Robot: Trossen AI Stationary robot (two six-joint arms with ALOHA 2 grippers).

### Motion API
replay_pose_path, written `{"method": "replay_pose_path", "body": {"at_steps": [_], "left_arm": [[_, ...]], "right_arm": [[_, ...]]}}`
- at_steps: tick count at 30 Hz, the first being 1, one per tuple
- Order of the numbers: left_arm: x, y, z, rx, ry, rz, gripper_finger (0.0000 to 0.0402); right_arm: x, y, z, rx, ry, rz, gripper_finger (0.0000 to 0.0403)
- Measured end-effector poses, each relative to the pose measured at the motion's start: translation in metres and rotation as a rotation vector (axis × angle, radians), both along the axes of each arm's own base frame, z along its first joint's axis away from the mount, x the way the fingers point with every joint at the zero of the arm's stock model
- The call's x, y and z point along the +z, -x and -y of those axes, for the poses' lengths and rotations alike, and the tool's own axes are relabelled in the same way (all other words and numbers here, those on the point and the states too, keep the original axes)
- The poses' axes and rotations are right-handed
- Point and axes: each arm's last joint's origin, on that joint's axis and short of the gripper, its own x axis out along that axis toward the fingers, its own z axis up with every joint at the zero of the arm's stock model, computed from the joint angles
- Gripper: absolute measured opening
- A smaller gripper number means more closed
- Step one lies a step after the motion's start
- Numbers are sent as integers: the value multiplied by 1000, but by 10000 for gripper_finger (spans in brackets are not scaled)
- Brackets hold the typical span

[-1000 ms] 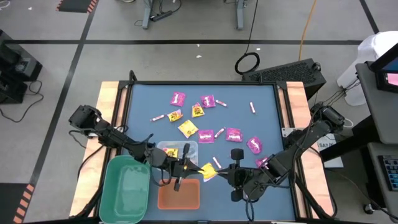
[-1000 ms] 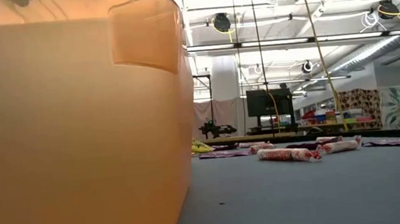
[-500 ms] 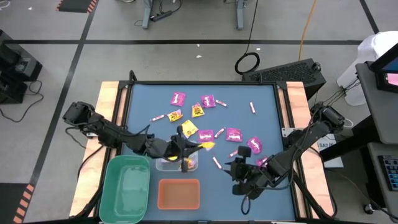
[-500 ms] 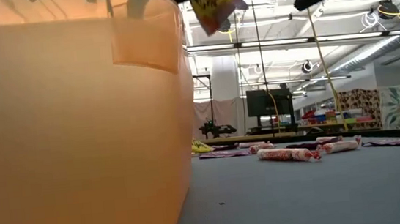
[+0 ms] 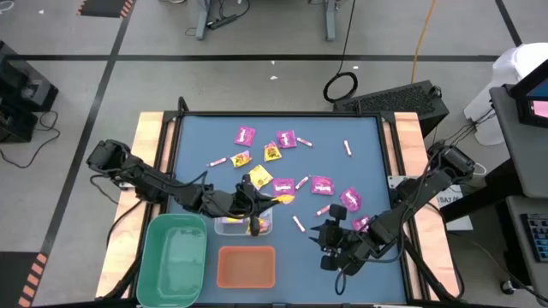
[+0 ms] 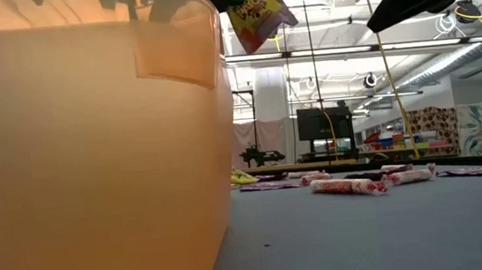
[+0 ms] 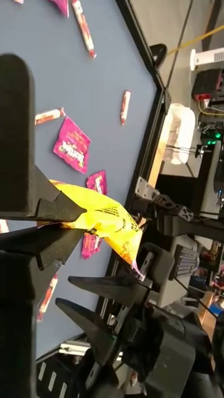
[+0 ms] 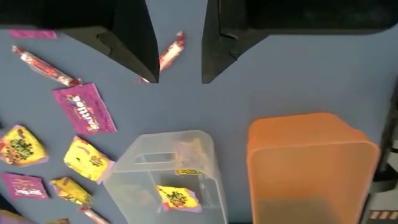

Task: Sort candy
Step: Put the yellow candy into the transparent bin

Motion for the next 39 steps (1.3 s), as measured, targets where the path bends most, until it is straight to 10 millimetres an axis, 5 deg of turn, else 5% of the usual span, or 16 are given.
{"method": "replay_pose_path", "body": {"at_steps": [11, 28, 39], "left_arm": [[1, 0, 2, -46, -182, -16, 15], [1, 5, 15, -260, -1191, -128, 15], [1, 5, 15, -258, -1149, -121, 15]], "right_arm": [[2, 4, -10, 33, -25, 35, 110], [2, 5, -11, 39, -22, 33, 110], [2, 5, -11, 53, -4, 29, 110]]}}
